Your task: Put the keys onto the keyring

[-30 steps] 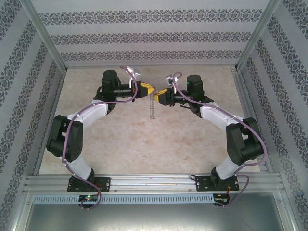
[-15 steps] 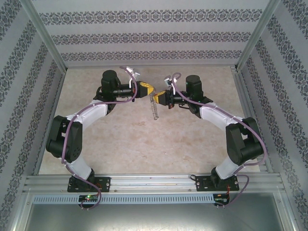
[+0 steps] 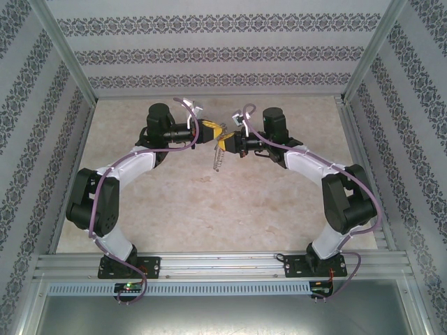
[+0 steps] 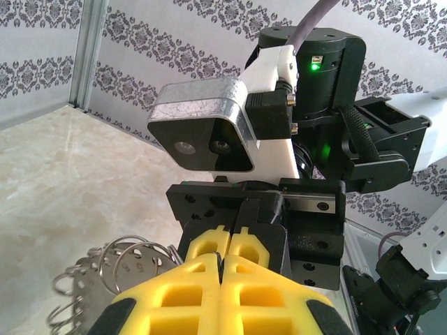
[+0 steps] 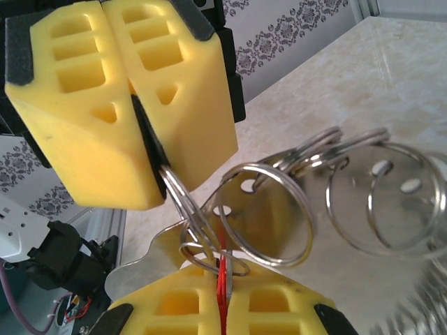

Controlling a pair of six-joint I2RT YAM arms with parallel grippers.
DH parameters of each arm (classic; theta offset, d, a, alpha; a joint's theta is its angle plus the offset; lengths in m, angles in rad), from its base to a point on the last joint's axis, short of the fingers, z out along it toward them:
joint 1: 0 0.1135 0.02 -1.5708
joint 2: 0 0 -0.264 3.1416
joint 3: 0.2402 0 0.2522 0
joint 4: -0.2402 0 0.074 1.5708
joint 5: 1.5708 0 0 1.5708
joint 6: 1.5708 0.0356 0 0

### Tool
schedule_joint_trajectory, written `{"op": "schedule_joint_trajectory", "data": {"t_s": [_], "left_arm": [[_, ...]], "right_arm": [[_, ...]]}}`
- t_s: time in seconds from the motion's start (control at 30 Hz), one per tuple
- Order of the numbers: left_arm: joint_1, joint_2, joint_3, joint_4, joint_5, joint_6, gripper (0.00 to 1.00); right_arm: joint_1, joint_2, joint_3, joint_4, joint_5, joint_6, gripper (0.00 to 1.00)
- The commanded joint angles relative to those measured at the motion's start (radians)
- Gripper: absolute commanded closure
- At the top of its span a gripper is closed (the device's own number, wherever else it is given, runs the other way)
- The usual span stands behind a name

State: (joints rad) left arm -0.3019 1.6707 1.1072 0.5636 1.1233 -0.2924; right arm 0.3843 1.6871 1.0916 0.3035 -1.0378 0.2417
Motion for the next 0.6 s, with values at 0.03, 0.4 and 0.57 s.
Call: {"op": "schedule_joint_trajectory", "data": {"t_s": [0.03, 0.4, 0.57], "left_arm": [[-0.011, -0.031, -0.005, 0.087, 0.015, -0.004, 1.0], [-0.016, -0.009, -0.017, 0.166, -0.004, -0.053, 1.0], [-0.016, -0.01, -0.017, 0.17, -0.001, -0.053, 1.0]], "right_arm": [[0.016, 0.017, 0.043, 0.047, -0.015, 0.03, 1.0], [-0.003, -0.008, -0.012, 0.047, 0.025, 0.041, 0.75], [-0.051, -0.112, -0.117, 0.052, 0.053, 0.042, 0.6]]}}
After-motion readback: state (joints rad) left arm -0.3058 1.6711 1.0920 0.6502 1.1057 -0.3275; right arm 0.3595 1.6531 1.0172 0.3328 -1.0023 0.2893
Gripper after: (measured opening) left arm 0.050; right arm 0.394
